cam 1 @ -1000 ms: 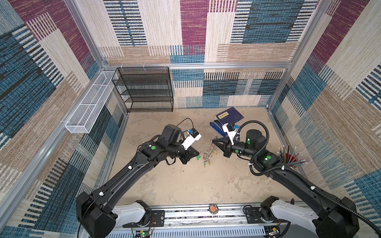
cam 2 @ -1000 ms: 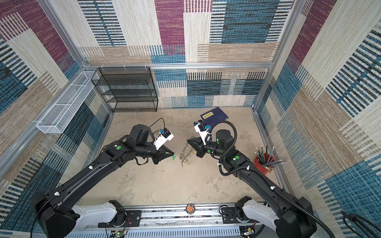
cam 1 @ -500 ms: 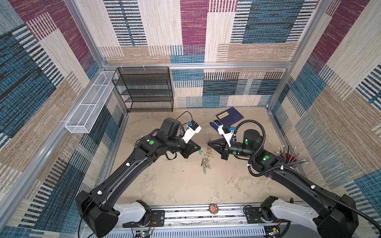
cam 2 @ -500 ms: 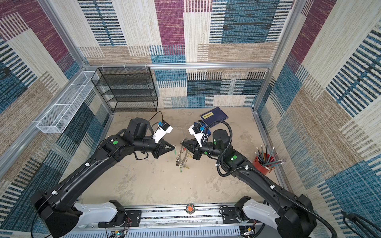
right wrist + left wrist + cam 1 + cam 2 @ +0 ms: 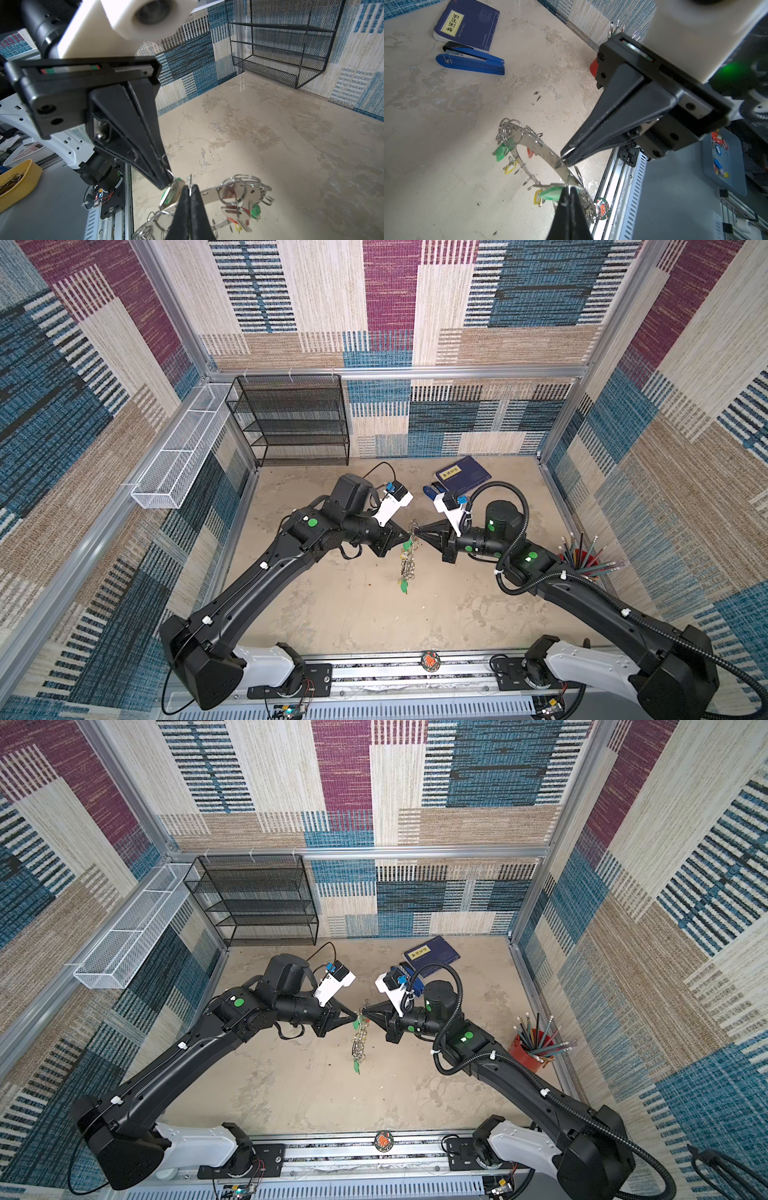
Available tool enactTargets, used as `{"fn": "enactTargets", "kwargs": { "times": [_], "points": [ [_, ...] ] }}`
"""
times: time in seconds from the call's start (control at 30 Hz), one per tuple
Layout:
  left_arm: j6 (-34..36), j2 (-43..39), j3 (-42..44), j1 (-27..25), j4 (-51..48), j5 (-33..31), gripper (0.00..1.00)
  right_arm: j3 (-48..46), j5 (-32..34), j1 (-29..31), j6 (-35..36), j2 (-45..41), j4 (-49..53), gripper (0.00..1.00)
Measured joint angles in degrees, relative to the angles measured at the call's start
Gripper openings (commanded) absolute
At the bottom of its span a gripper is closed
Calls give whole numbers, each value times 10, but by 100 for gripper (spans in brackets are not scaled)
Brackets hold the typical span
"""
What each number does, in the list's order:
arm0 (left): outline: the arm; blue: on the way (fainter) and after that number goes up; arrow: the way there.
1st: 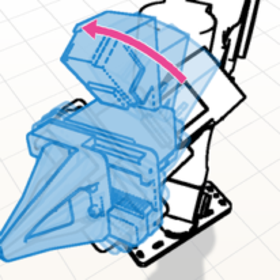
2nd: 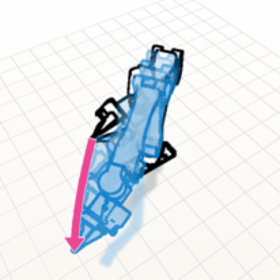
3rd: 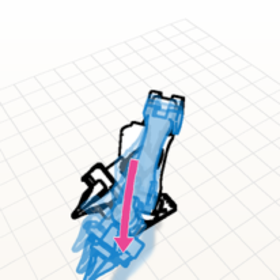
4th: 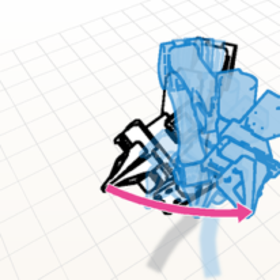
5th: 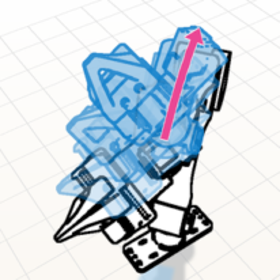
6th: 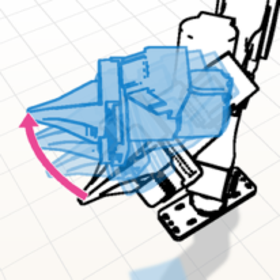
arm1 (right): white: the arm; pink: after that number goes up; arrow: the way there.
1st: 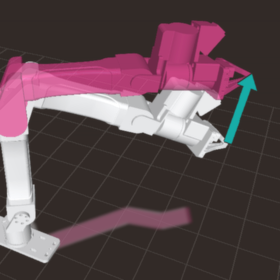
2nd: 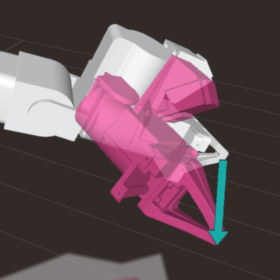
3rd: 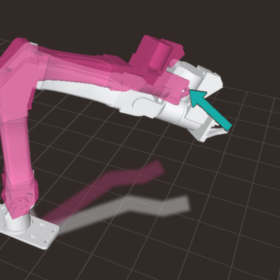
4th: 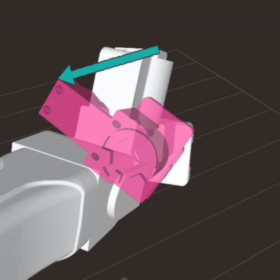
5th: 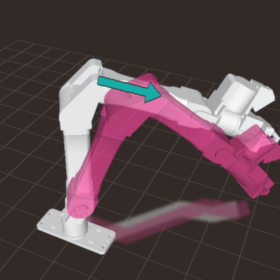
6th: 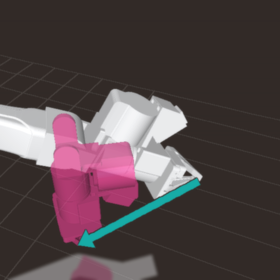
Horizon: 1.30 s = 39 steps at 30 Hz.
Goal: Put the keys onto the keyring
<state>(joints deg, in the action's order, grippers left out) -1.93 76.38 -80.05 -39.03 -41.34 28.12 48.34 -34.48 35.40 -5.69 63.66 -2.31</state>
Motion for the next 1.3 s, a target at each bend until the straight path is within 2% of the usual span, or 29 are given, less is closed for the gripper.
{"fn": "enactTargets", "kwargs": {
  "times": [0.3, 0.53, 1.1, 1.3],
  "points": [
    [-18, 11, -6, -14, 0, -31, 0, -1, 2, 1, 0, 3, 0, 0],
    [-27, 11, -11, -17, 0, -81, 0, -1, 6, 1, 0, 6, 0, 0],
    [-31, 16, -23, -43, -9, -125, 0, 4, 0, 2, 0, 21, 0, 0],
    [-55, 19, -24, -49, -13, -148, 0, 4, 0, 2, -1, 21, 0, 0]
  ]
}}
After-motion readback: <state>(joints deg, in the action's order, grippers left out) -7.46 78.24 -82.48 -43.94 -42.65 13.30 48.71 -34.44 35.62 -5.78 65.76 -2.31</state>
